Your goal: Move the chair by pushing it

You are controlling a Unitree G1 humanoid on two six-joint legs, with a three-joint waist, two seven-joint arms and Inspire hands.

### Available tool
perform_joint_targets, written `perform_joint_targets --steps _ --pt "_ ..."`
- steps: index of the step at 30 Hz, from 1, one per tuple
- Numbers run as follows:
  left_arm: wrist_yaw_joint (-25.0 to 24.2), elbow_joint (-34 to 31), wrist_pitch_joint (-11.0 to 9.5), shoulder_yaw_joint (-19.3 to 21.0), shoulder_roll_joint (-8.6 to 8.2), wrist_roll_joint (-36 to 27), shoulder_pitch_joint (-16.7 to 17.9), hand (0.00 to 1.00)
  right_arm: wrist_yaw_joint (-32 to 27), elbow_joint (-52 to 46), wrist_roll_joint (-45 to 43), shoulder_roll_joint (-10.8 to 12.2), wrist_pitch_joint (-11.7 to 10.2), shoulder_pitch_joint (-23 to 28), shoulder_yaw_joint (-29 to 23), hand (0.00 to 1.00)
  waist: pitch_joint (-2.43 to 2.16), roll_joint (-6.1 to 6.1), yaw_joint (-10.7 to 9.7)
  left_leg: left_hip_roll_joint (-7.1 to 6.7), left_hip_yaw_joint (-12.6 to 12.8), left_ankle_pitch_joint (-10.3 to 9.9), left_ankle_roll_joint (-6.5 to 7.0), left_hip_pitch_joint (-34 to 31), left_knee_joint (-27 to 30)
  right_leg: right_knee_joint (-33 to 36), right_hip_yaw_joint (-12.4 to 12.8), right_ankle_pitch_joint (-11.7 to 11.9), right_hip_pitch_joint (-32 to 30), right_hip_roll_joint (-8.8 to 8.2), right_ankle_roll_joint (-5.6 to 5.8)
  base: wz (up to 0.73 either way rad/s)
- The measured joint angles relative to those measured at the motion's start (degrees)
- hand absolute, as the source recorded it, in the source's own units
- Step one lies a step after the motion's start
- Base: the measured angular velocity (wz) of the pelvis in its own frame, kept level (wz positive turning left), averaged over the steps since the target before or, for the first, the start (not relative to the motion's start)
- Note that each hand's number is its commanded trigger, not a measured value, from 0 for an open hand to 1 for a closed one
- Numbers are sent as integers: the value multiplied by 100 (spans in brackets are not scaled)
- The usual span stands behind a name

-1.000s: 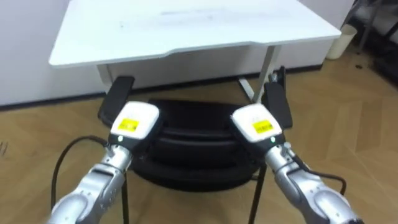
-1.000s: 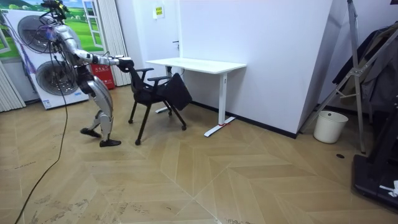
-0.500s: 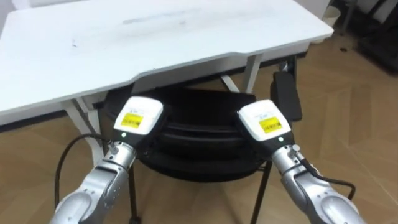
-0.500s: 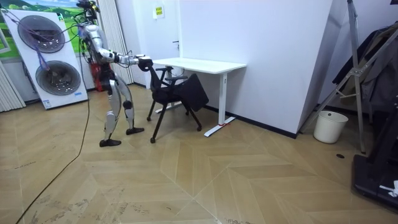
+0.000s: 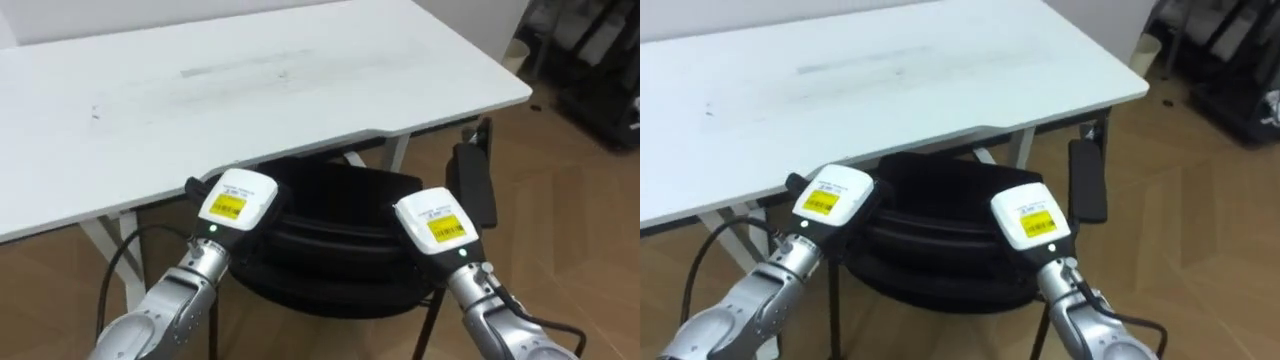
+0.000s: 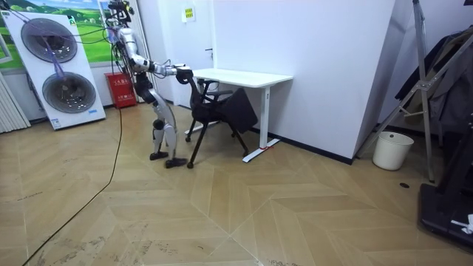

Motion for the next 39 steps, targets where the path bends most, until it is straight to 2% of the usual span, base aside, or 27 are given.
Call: perform_joint_targets --steps 2,3,4,5,6,8,9,10,11,12,13,14,15,16,17,18,19,20,21,24,26,28,30,36,37,38,39 --pt "9 48 12 1 -16 7 -39 100 20 -142 -22 9 70 103 16 100 -51 -71 -91 12 -314 -66 -134 -147 234 27 49 128 58 200 -33 95" --pt "10 81 23 2 -30 9 -98 100 87 -165 -16 -4 85 83 11 100 -52 -65 -42 45 -457 -63 -172 -195 267 7 -208 131 54 183 -39 54" --pt "9 101 24 2 -39 9 -118 100 138 -151 -14 -5 74 53 10 100 -57 -54 3 58 -539 -64 -181 -210 263 -40 -326 146 59 181 -62 9" --pt "9 121 28 30 -67 17 -140 100 226 -137 -15 -8 36 -23 5 100 -61 -28 76 84 -721 -64 -249 -247 242 -144 -552 202 77 182 -144 4" --pt "-5 119 26 109 -80 75 -143 100 306 -132 -33 -17 6 -55 -12 100 -62 -17 78 121 -890 -55 -275 -277 190 -223 -724 251 130 198 -178 15" --pt "-42 121 31 185 -107 137 -162 100 314 -161 -56 -5 -37 -55 -11 100 -45 -17 55 131 -1147 -55 -276 -318 157 -180 -707 257 127 274 -188 50" --pt "-85 123 35 186 -140 138 -177 100 344 -199 -77 2 -46 -55 -8 100 -38 -52 58 162 -1182 -55 -277 -334 156 62 -615 222 57 300 -216 57" --pt "-88 121 35 206 -149 138 -175 100 380 -237 -103 -10 -52 -54 -8 100 -43 -95 64 167 -1160 -55 -278 -352 162 376 -498 120 -69 315 -262 73" --pt "-84 111 31 240 -161 137 -193 100 402 -366 -126 -67 -46 -22 -12 100 -59 -239 -6 114 -1079 -86 -320 -498 394 1639 211 -342 -275 391 -227 91" --pt "-57 29 27 342 -217 134 -236 100 393 -564 -194 -240 -48 -80 -28 100 -152 -437 -26 128 -748 -236 -506 -920 1005 2046 540 -1183 -308 399 -466 97" --pt "-39 39 42 393 -316 134 -299 100 390 -596 -206 -320 -41 -167 -49 100 -122 -374 -38 273 -724 -308 -577 -1148 1427 2154 316 -1220 -419 376 -518 70" --pt "-126 135 126 389 -495 148 -393 100 417 -432 -222 -331 7 -266 -97 100 -131 -187 30 464 -691 -316 -589 -1370 2021 2080 -207 -1265 -379 254 -566 26" --pt "-138 141 234 354 -577 154 -307 100 430 -239 -299 -307 9 -362 -68 100 -135 1 76 661 -560 -270 -596 -1341 2166 1776 -828 -1257 -75 86 -567 15" --pt "-112 138 255 343 -587 159 -261 100 424 -167 -357 -297 -8 -384 -66 100 -133 97 64 767 -421 -227 -626 -1304 2052 1607 -1160 -1224 96 34 -514 50" --pt "-87 125 256 342 -541 216 -217 100 369 -80 -456 -196 -12 -356 -91 100 -133 159 -73 876 -311 -120 -720 -1237 1696 1280 -1647 -1018 370 -56 -491 137" --pt "-123 125 252 305 -525 273 -287 100 274 -131 -415 -115 -8 -220 -162 100 -136 -2 -226 850 -159 29 -803 -1183 1236 1076 -1936 -911 495 -87 -509 167" --pt "-151 119 250 256 -482 296 -369 100 239 -158 -397 -102 -18 -170 -193 100 -126 -87 -249 823 -117 150 -804 -1157 1010 1014 -2004 -917 520 -122 -520 145" --pt "-136 107 245 237 -446 297 -397 100 225 -161 -394 -97 -51 -158 -192 100 -151 -219 -198 781 -68 376 -843 -1057 652 814 -2003 -861 570 -127 -600 63" --pt "-100 100 240 237 -435 296 -353 100 192 -128 -397 -94 -45 -155 -176 100 -128 -190 -79 772 -99 520 -865 -915 341 568 -2082 -778 693 -103 -670 38" --pt "-43 68 272 242 -443 298 -282 100 159 -163 -407 -154 -104 -142 -144 100 -100 -160 31 748 -165 825 -889 -679 -145 100 -2352 -636 1018 -53 -773 45" --pt "-43 56 240 251 -304 279 -276 100 165 -262 -414 -165 -105 -132 -2 100 -60 -141 76 740 -167 954 -879 -575 -353 -68 -2453 -589 1138 -34 -808 30" --pt "-83 27 234 270 -216 277 -274 100 221 -362 -444 -112 -79 -127 58 100 -50 -135 83 736 -167 1038 -901 -536 -516 -186 -2560 -558 1201 -27 -806 28" --pt "-191 -116 234 332 -192 302 -261 100 274 -429 -457 -104 -61 -122 58 100 -49 -135 88 732 -160 1118 -925 -555 -654 -330 -2646 -504 1194 -20 -719 15" --pt "-259 -139 253 344 -216 378 -224 100 330 -398 -461 -88 -40 -123 47 100 -58 -127 99 594 -131 1306 -791 -459 -994 -676 -2639 -250 1305 -32 -575 3" --pt "-265 -148 266 344 -214 379 -206 73 360 -398 -466 -87 -40 -122 49 100 -60 -123 99 590 -129 1306 -788 -445 -1006 -715 -2639 -229 1335 -31 -564 0" --pt "-280 -181 295 344 -212 379 -178 58 393 -399 -468 -74 -44 -122 55 84 -62 -123 104 580 -129 1301 -780 -430 -1041 -755 -2636 -207 1370 -31 -549 0" --pt "-291 -184 299 344 -208 379 -168 0 402 -399 -468 -60 -46 -122 60 0 -62 -123 122 564 -129 1312 -764 -403 -1081 -770 -2630 -192 1382 -41 -537 0"
